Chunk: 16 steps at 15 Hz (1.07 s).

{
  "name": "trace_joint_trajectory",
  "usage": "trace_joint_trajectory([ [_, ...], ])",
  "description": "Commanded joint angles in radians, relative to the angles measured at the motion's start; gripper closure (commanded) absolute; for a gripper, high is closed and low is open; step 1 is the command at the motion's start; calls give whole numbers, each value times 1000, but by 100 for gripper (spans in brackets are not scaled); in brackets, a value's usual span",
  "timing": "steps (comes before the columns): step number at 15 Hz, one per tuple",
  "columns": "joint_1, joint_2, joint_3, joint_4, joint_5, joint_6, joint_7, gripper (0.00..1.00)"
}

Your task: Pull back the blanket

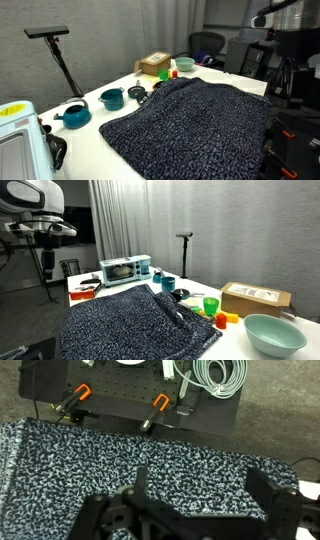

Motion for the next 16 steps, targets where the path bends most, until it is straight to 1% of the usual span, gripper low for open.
trace_joint_trajectory([
  [1,-4,0,-4,0,-5,21,14,0],
  [3,-22,-9,-12,-8,-17,61,34,0],
  [7,-81,10,-43,0,-61,127,73,0],
  [13,-198,46,-131,37,-151,184,96,0],
  [15,-218,69,-154,59,-153,186,97,0],
  [16,-198,35,-148,22,-141,180,81,0],
])
